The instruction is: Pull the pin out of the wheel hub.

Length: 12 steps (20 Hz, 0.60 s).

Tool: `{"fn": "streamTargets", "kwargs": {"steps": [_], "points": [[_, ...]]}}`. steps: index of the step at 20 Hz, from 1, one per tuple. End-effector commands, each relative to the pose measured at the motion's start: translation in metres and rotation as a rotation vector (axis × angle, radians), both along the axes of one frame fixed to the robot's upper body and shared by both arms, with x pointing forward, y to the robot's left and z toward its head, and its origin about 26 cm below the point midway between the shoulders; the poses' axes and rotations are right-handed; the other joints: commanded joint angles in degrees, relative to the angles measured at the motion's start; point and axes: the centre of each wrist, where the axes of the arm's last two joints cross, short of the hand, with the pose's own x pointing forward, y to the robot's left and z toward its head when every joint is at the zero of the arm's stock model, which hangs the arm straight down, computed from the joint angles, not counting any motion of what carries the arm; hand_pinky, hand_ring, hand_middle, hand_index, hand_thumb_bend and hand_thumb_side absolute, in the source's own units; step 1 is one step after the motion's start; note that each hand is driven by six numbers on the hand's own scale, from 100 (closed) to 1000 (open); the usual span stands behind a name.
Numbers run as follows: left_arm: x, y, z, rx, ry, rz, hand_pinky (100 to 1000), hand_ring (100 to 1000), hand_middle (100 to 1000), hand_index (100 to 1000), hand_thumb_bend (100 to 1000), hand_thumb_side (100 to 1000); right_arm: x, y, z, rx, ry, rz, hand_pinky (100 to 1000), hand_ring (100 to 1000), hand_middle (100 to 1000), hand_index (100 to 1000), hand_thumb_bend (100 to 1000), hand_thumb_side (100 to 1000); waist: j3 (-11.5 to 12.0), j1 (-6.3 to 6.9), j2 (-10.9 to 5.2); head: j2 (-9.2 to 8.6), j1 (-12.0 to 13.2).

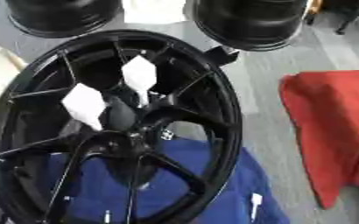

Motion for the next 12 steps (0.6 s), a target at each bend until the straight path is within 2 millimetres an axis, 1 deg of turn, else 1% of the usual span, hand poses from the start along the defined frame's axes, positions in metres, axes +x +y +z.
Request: {"fn": "streamTargets", "kwargs": {"steps": [1,8,12], "points": [[-0.0060,-0.0022,0.0121,0.029,-0.033,0.000,784,682,591,701,100,366,-0.0038,-0.0014,0.0073,-0.024,-0.027,-0.003,541,683,622,660,219,340,0.0,0.23,-1.72,0.23,0.2],[-0.0056,-0.0028,0.0121,0.035,-0.030,-0.003,785,683,594,701,100,365,-0.0038,-0.0015,0.0070,-0.019,-0.029,-0.005,540,680,621,660,222,341,0.2,0.18,-1.56,0.19,0.2],[-0.0066,-0.0078,0.0129,0.055,-0.033,-0.017,792,702,614,722,100,334,-0.0038,-0.0014,0.0065,-0.016,-0.026,-0.004,540,676,618,659,222,342,0.2,0.12,-1.47,0.12,0.1]]}}
